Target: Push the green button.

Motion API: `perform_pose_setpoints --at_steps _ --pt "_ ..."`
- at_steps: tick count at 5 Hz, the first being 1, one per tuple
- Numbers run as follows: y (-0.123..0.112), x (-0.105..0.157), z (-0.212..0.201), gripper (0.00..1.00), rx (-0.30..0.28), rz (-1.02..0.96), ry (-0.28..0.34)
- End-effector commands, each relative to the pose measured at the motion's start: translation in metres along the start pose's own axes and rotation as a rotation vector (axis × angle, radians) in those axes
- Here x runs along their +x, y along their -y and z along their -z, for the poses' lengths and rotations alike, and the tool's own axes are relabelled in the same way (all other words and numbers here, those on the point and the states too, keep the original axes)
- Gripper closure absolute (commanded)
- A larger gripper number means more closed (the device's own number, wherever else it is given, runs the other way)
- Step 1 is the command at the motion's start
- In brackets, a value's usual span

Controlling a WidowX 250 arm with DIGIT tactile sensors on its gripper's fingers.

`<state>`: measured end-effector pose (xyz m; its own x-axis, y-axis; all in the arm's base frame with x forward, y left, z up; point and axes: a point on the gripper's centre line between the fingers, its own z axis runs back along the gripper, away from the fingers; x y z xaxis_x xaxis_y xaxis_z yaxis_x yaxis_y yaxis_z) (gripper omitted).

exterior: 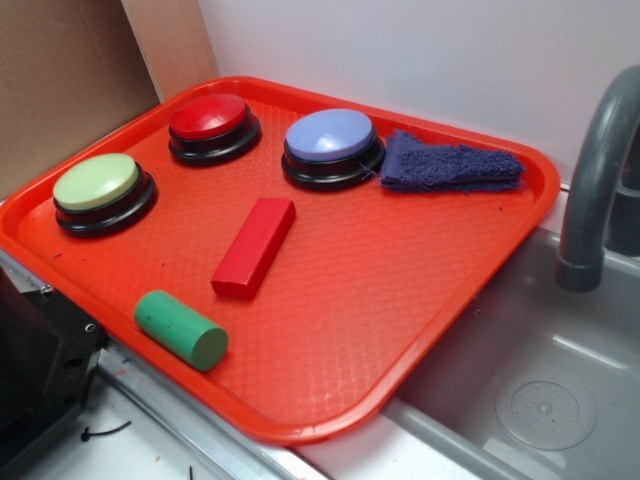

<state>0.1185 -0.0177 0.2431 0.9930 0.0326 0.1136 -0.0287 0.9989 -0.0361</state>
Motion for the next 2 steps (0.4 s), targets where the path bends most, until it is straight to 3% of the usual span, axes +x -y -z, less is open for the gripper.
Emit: perform_pose_setpoints --at_steps 1,2 --pt "0.000 0.000 0.000 0.00 0.000 0.000 0.000" --pt "-0.051 0.020 0.048 0.00 0.085 -0.133 -0.056"
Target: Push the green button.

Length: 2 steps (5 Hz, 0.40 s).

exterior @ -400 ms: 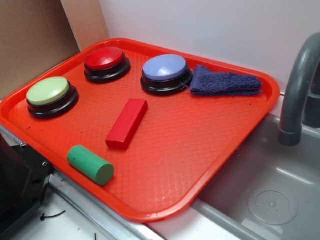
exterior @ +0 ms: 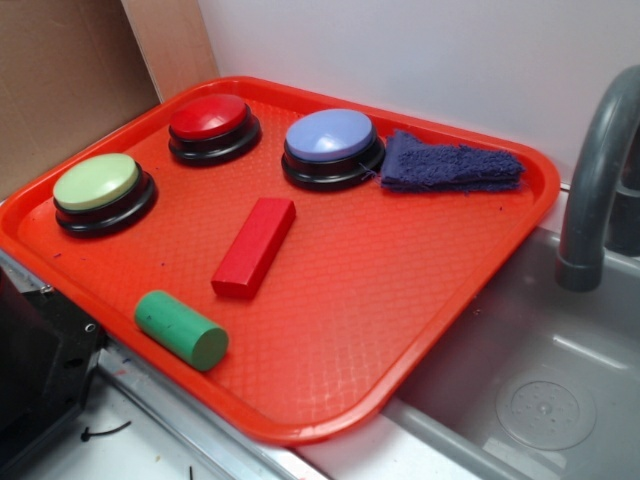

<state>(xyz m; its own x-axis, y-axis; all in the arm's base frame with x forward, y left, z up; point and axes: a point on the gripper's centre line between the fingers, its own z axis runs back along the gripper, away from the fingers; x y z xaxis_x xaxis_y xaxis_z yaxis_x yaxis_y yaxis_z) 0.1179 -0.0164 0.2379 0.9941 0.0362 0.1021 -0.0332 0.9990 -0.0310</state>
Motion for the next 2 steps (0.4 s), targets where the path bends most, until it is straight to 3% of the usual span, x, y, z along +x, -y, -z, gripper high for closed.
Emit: perform_pose_setpoints --at_steps 1,2 --pt "-0.089 0.034 0.073 0.00 0.165 -0.183 0.004" --pt "-0.109 0.036 0.105 0.00 0.202 -0.166 -0.012"
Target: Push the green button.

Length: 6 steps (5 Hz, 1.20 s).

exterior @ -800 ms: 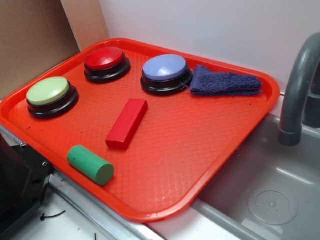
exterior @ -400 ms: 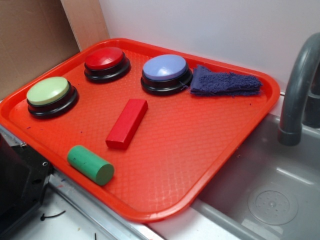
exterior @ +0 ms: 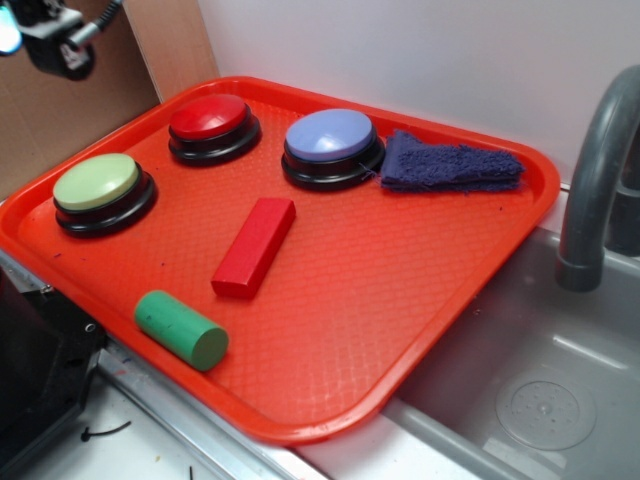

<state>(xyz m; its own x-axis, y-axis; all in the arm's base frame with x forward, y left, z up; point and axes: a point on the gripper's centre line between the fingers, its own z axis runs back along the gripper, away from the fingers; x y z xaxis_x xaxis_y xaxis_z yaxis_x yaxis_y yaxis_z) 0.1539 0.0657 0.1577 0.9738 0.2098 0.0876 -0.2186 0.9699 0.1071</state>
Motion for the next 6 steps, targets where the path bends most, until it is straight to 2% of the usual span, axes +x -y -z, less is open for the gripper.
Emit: perform_pose_setpoints --at_steps 1,3,4,5,6 --pt "-0.024 0.009 0.068 0.00 0.024 0.108 -0.001" --pt "-0.036 0.017 0.106 0.00 0.014 0.161 -0.034" --pt "-0.030 0.018 0.099 0.00 0.003 0.187 -0.039" --pt "-0.018 0.022 0.064 0.00 0.023 0.215 0.020" --pt "-0.016 0.026 0.026 0.00 0.014 0.207 0.075"
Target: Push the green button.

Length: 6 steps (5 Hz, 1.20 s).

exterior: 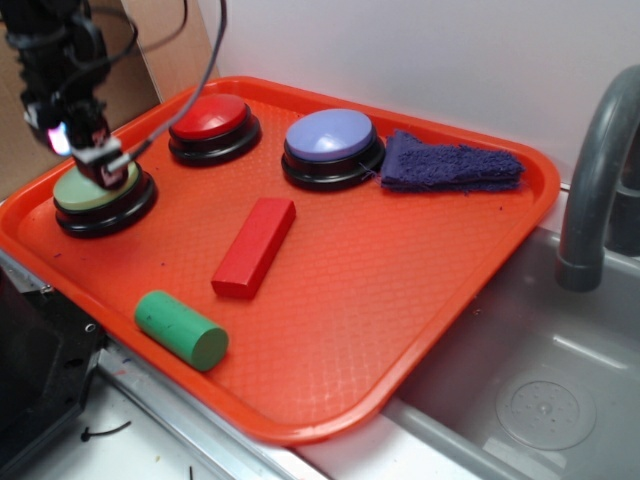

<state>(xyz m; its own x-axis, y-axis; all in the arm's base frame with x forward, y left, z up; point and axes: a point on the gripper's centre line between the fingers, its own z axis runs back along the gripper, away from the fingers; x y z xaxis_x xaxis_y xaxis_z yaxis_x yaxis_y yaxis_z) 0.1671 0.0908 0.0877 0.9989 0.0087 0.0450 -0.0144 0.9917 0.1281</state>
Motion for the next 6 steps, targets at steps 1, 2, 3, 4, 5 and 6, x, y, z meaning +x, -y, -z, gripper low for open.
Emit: perform_pose_setpoints --at_steps 1,2,3,4,5,6 --pt "-0.011 0.014 -0.064 0.00 0.011 0.001 0.123" --pt "-0.023 0.009 -0.042 0.00 -0.009 -0.024 0.110" --pt "-0.032 0.004 0.002 0.00 -0.043 -0.030 0.080" --pt "-0.027 0.003 0.025 0.00 -0.024 -0.016 0.045" --pt "-0.019 -0.001 0.039 0.00 -0.013 0.001 0.003" --pt "-0.018 0.002 0.026 0.00 0.006 0.008 0.022"
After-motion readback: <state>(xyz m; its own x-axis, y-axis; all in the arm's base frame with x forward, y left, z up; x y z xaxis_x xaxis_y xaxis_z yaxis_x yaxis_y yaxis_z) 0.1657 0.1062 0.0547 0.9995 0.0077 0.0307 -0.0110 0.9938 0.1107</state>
